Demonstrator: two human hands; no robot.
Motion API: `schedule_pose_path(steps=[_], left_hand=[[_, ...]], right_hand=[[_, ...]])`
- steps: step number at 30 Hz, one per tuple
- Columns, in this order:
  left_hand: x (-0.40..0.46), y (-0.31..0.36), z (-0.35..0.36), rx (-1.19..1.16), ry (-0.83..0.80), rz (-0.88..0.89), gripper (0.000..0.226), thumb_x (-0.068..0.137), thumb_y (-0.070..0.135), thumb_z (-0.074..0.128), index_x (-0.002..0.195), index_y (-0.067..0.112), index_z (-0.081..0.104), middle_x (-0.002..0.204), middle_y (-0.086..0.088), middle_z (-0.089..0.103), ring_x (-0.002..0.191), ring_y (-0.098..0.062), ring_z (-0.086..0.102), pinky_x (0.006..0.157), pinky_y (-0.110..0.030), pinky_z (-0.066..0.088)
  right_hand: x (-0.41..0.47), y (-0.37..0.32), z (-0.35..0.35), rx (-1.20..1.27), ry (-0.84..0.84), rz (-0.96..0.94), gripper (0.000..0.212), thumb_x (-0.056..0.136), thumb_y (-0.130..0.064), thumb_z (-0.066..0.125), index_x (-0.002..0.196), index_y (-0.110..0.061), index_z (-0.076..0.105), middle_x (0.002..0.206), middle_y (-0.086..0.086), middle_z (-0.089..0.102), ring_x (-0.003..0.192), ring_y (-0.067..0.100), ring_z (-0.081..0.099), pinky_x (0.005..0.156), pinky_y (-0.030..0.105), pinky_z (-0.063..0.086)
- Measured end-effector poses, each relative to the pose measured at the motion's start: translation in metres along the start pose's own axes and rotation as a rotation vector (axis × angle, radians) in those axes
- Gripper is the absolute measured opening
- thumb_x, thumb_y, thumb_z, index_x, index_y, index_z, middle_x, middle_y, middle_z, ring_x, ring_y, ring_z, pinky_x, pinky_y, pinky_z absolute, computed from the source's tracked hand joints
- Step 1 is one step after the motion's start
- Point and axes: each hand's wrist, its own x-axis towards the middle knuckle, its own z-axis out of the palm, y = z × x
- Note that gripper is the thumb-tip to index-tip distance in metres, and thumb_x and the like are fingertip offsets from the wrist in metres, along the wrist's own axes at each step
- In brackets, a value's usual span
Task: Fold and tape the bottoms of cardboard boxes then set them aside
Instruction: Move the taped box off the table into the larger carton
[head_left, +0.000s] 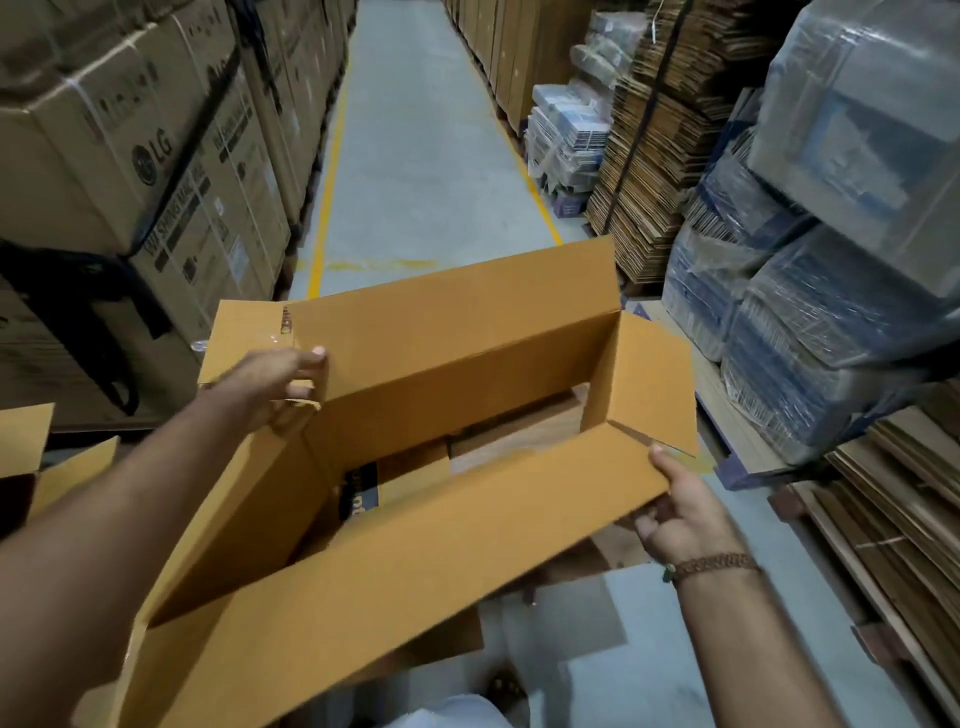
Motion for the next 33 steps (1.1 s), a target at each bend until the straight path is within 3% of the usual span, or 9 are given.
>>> schedule_pose_path(steps=[5, 11, 14, 16, 19, 21, 24, 29, 33], left_hand=[[-0.037, 0.006, 0.021, 0.21, -0.216, 0.143, 0.018, 0.099, 0.028, 0.071, 0.115, 0.019, 0.072, 0.116, -0.002, 0.074, 0.104, -0.032, 0.072, 0.104, -0.052, 0.051], [-0.089, 0.014, 0.041, 0.397, -0.439, 0.289, 0.03, 0.099, 0.029, 0.071, 0.126, 0.019, 0.067, 0.122, 0.001, 0.072, 0.111, -0.023, 0.07, 0.099, -0.037, 0.055], [-0.118, 0.021, 0.051, 0.514, -0.517, 0.385, 0.053, 0.091, 0.051, 0.075, 0.135, 0.032, 0.054, 0.12, 0.016, 0.062, 0.11, -0.006, 0.062, 0.088, -0.023, 0.051], [-0.129, 0.014, 0.059, 0.694, -0.507, 0.468, 0.084, 0.071, 0.077, 0.079, 0.139, 0.034, 0.056, 0.121, 0.015, 0.063, 0.111, -0.006, 0.063, 0.093, -0.029, 0.057], [-0.138, -0.003, 0.072, 0.91, -0.444, 0.584, 0.104, 0.054, 0.093, 0.074, 0.141, 0.037, 0.058, 0.128, 0.014, 0.067, 0.114, -0.01, 0.066, 0.098, -0.039, 0.059], [-0.151, -0.006, 0.082, 0.967, -0.456, 0.632, 0.1, 0.068, 0.081, 0.077, 0.153, 0.037, 0.048, 0.145, 0.013, 0.06, 0.126, -0.014, 0.061, 0.104, -0.039, 0.054], [-0.169, -0.01, 0.1, 1.126, -0.413, 0.719, 0.075, 0.089, 0.053, 0.07, 0.156, 0.031, 0.044, 0.148, 0.008, 0.059, 0.126, -0.019, 0.062, 0.103, -0.036, 0.054], [-0.184, -0.031, 0.127, 1.315, -0.311, 0.803, 0.035, 0.097, 0.014, 0.054, 0.131, 0.021, 0.051, 0.096, 0.0, 0.063, 0.085, -0.02, 0.064, 0.071, -0.039, 0.061], [-0.186, -0.048, 0.135, 1.211, -0.348, 0.789, 0.046, 0.1, 0.008, 0.05, 0.143, 0.023, 0.043, 0.095, 0.006, 0.054, 0.082, -0.012, 0.059, 0.058, -0.022, 0.046]], right_hand=[[-0.005, -0.002, 0.052, 0.095, -0.079, -0.065, 0.008, 0.101, -0.013, 0.065, 0.102, -0.005, 0.062, 0.103, 0.014, 0.069, 0.09, 0.023, 0.067, 0.071, 0.037, 0.063], [0.012, -0.002, 0.081, 0.14, -0.09, -0.121, 0.033, 0.09, -0.006, 0.074, 0.121, -0.001, 0.065, 0.118, 0.02, 0.073, 0.103, 0.03, 0.073, 0.065, 0.04, 0.065], [0.016, 0.0, 0.084, 0.172, -0.016, -0.153, 0.045, 0.085, -0.008, 0.08, 0.126, -0.003, 0.063, 0.112, 0.017, 0.074, 0.09, 0.028, 0.074, 0.054, 0.038, 0.062], [0.02, 0.002, 0.083, 0.174, 0.037, -0.195, 0.051, 0.082, -0.014, 0.085, 0.126, -0.005, 0.061, 0.111, 0.016, 0.073, 0.088, 0.029, 0.075, 0.053, 0.039, 0.061], [0.028, 0.009, 0.08, 0.147, 0.113, -0.258, 0.067, 0.073, -0.028, 0.094, 0.126, -0.008, 0.059, 0.119, 0.013, 0.07, 0.1, 0.03, 0.072, 0.074, 0.048, 0.064], [0.026, 0.013, 0.078, 0.068, 0.146, -0.301, 0.055, 0.076, -0.035, 0.092, 0.112, -0.008, 0.06, 0.111, 0.005, 0.068, 0.101, 0.027, 0.068, 0.09, 0.049, 0.06], [0.02, 0.021, 0.078, 0.045, 0.08, -0.327, 0.037, 0.086, -0.037, 0.084, 0.092, -0.012, 0.059, 0.096, 0.005, 0.07, 0.089, 0.024, 0.069, 0.088, 0.05, 0.061], [0.028, 0.038, 0.08, -0.028, -0.045, -0.274, 0.049, 0.099, -0.059, 0.056, 0.109, -0.012, 0.064, 0.12, 0.019, 0.071, 0.106, 0.032, 0.071, 0.061, 0.034, 0.059], [0.037, 0.054, 0.08, -0.202, -0.066, -0.3, 0.066, 0.079, -0.036, 0.085, 0.133, -0.016, 0.051, 0.112, 0.01, 0.072, 0.094, 0.029, 0.074, 0.071, 0.053, 0.064]])
